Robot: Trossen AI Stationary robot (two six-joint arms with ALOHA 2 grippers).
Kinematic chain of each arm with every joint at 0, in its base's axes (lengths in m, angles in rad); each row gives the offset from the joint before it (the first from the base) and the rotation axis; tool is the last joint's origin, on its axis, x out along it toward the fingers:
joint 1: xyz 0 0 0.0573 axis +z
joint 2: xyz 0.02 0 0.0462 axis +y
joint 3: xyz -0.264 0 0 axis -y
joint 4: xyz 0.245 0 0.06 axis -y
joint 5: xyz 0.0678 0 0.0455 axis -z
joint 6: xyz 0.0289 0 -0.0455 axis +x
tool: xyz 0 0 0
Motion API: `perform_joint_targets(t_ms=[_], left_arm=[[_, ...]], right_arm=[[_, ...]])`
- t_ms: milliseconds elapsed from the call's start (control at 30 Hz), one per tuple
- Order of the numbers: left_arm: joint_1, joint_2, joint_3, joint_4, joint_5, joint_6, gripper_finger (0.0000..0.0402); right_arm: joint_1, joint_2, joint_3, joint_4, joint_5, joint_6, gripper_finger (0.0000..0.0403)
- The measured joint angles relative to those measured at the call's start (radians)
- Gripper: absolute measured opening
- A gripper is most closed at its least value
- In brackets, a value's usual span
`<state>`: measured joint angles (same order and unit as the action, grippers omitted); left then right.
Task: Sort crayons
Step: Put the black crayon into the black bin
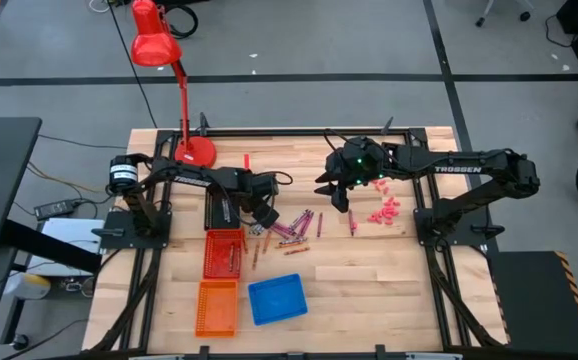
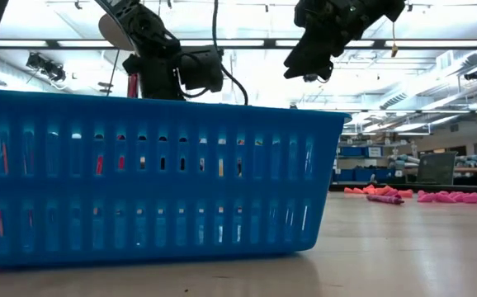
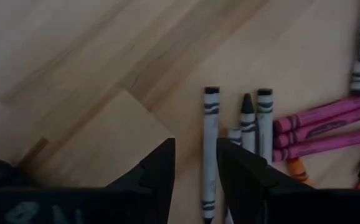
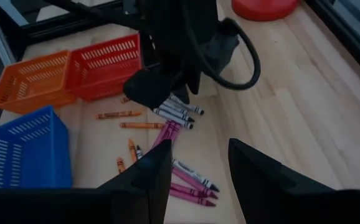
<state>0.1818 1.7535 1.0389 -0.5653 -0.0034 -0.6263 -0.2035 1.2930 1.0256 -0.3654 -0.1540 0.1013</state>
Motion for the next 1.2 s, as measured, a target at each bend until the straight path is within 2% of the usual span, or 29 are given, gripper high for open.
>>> perform_joint_targets(t_ms=[500, 733, 1200], left_arm=[[0.010, 0.000, 0.000, -0.008, 0.065, 0.100, 0.0127], [-0.017, 0.001, 0.000, -0.008, 0.001, 0.162, 0.0127], [-0.089, 0.043, 0.003, -0.019, -0.032, 0.194, 0.0127]], right_arm=[[0.000, 0.000, 0.000, 0.082, 0.003, -0.015, 0.0162], [0.000, 0.000, 0.000, 0.112, 0.003, -0.026, 0.0162], [-0.002, 0.000, 0.000, 0.111, 0.007, -0.021, 0.0162]])
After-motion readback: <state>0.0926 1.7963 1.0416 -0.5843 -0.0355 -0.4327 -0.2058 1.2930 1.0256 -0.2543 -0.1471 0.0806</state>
